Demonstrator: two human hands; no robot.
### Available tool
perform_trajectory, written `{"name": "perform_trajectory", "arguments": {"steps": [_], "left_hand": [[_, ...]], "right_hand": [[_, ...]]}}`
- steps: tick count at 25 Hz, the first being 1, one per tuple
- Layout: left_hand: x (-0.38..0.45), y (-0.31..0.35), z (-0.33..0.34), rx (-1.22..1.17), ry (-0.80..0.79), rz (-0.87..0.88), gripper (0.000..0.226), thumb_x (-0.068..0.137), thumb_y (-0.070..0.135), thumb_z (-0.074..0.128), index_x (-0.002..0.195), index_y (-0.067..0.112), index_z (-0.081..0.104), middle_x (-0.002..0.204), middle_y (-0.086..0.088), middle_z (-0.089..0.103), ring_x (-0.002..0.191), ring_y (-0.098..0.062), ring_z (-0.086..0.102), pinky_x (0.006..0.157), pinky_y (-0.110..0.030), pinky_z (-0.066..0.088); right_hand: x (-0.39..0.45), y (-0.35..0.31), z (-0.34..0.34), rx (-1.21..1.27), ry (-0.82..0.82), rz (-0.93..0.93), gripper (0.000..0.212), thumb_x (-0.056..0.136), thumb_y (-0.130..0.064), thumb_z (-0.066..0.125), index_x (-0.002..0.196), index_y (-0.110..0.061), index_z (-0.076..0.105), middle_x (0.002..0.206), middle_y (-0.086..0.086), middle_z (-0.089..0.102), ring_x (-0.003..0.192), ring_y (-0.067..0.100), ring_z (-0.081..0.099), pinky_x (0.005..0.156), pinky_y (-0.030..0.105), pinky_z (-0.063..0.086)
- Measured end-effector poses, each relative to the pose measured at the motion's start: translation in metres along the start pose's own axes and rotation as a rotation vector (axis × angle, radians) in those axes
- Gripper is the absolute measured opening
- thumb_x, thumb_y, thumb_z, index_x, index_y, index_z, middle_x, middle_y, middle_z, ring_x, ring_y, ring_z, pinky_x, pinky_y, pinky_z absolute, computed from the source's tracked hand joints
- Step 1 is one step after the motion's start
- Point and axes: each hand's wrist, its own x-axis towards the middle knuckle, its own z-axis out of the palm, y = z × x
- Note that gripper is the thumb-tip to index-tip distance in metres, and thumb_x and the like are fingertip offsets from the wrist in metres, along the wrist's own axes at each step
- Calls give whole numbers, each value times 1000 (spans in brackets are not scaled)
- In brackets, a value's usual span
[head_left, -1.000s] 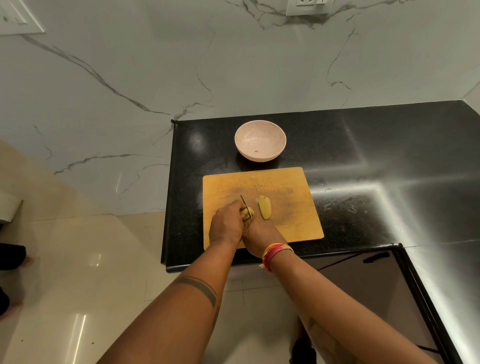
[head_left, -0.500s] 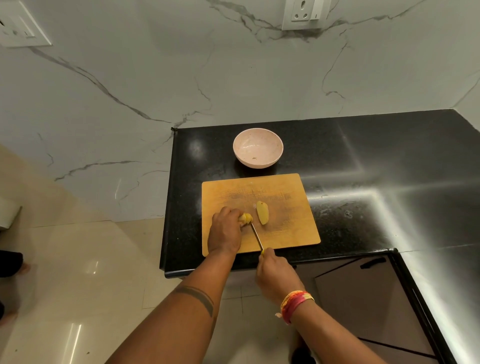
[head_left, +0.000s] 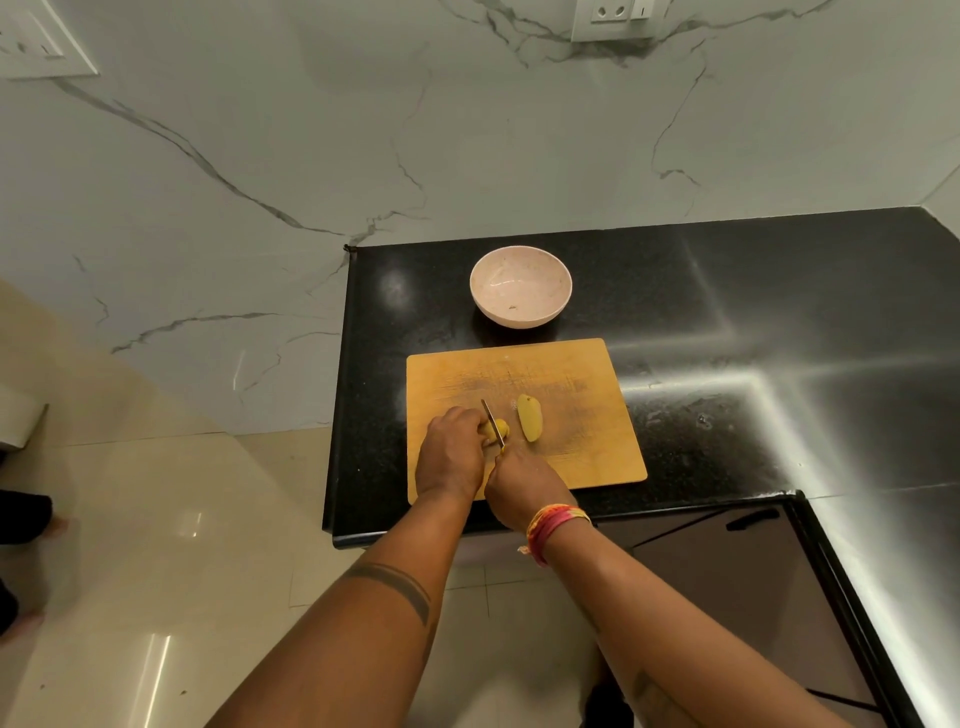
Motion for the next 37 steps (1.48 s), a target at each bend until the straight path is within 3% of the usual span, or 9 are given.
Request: {"name": "perform_trajectory", "arguments": {"steps": [2, 5, 9, 13, 21, 24, 28, 33, 37], "left_hand": [[1, -1, 1, -10, -3, -3, 20, 101, 18, 53, 111, 23, 70, 112, 2, 62, 107, -16, 52, 89, -28, 45], [3, -1, 0, -32, -6, -24, 18, 100, 18, 53, 103, 27, 69, 107, 5, 62, 99, -12, 51, 82, -26, 43], [2, 0, -2, -25, -6, -6, 23, 93, 15, 66, 115, 22, 70, 112, 4, 63, 106, -15, 55, 90, -32, 51], [2, 1, -3, 15, 9, -7, 21, 95, 15, 65, 114, 21, 70, 111, 3, 64, 107, -16, 56, 89, -33, 52], [-7, 0, -5, 47, 13, -4, 17, 102, 20, 56, 114, 24, 66, 113, 2, 65, 103, -15, 57, 83, -28, 48], [-7, 1, -6, 7, 12, -41, 21, 103, 18, 52, 116, 24, 68, 113, 4, 63, 97, -10, 52, 79, -24, 40], [-5, -1, -5, -21, -2, -31, 24, 105, 20, 49, 117, 24, 69, 114, 5, 62, 96, -5, 47, 79, -21, 35], [-3, -2, -5, -5, -8, -12, 21, 102, 19, 53, 112, 23, 70, 109, 2, 64, 96, -11, 54, 79, -24, 43], [-1, -1, -5, 2, -5, -12, 19, 99, 17, 57, 111, 23, 70, 107, 2, 64, 95, -13, 56, 80, -26, 48]], "right_hand": [[3, -6, -5, -50, -19, -77, 25, 101, -5, 43, 117, -1, 62, 111, 16, 67, 105, 34, 64, 76, 36, 43], [9, -8, -9, -79, -44, -89, 27, 100, 1, 41, 111, -2, 65, 111, 18, 68, 104, 31, 64, 79, 34, 44], [-5, 3, 6, 19, -27, -50, 26, 97, 0, 42, 115, -6, 59, 108, 17, 65, 101, 32, 61, 95, 41, 49], [-30, 31, 30, -51, -39, 106, 7, 103, -17, 38, 102, -14, 44, 87, 8, 62, 78, 27, 65, 69, 40, 55], [-47, 33, 21, -29, 23, 60, 19, 108, -27, 32, 102, -17, 48, 81, 2, 61, 68, 17, 60, 54, 32, 41], [-28, 16, 15, -20, 23, 55, 19, 105, -22, 35, 105, -13, 52, 87, 6, 63, 73, 22, 63, 60, 35, 48], [-14, 0, 3, -88, -28, -56, 15, 99, -4, 40, 101, -9, 55, 98, 19, 62, 82, 29, 57, 71, 36, 45], [1, -12, -6, -204, -43, -198, 26, 98, 5, 42, 107, -1, 65, 106, 19, 68, 100, 32, 63, 83, 35, 42], [9, -9, -3, -209, -69, -188, 25, 96, 3, 45, 104, -6, 67, 104, 15, 70, 100, 31, 64, 87, 38, 46]]}}
